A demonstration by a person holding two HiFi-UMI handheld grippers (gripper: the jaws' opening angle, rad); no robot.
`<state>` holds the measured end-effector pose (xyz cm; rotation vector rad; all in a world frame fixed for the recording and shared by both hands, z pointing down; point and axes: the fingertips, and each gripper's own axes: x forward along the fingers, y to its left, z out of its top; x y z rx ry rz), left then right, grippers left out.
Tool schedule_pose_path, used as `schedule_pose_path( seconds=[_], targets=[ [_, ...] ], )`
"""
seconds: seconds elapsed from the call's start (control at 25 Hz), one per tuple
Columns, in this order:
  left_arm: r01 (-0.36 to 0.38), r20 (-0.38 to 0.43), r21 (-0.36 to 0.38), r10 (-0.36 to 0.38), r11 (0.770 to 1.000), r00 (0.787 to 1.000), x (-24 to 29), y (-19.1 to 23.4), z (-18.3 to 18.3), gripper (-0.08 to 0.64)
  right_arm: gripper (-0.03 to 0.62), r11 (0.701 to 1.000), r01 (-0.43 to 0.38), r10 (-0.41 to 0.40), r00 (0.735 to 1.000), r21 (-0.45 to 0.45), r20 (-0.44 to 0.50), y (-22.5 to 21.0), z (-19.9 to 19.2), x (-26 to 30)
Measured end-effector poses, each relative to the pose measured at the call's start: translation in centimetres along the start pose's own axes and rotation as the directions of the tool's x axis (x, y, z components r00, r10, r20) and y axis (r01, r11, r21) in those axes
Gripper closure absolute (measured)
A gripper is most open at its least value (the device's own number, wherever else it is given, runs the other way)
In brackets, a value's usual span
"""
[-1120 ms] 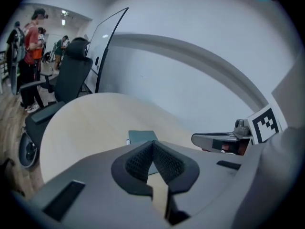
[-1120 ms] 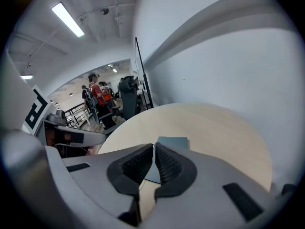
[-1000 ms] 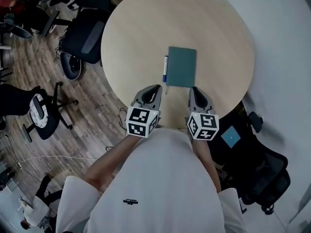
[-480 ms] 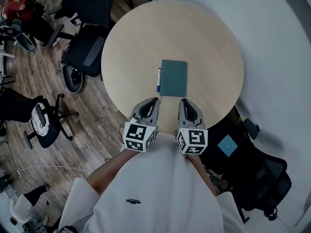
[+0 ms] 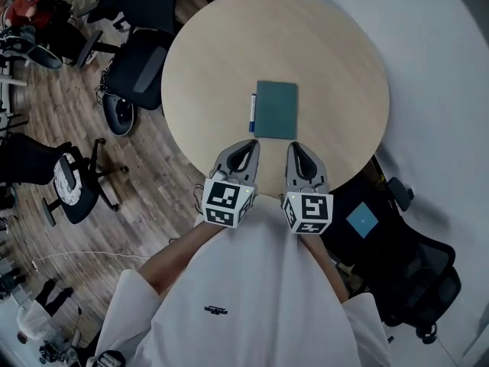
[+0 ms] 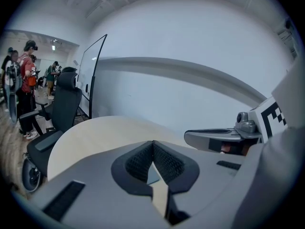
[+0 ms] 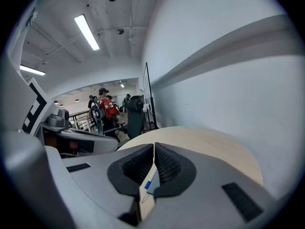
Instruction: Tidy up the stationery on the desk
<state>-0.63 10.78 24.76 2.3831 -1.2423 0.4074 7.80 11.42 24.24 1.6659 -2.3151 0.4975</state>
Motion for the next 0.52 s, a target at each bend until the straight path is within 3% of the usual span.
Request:
schedule_pose_path(
  seconds=[0.52],
  targets=[
    [-0.013,-0.019,0.024,0.014,1.0,1.0,0.08,-0.21,-0.7,0.54,0.555,1.0,-0.016,0.016,1.0,0.005,0.006,-0.1,-0.1,0.01]
  ],
)
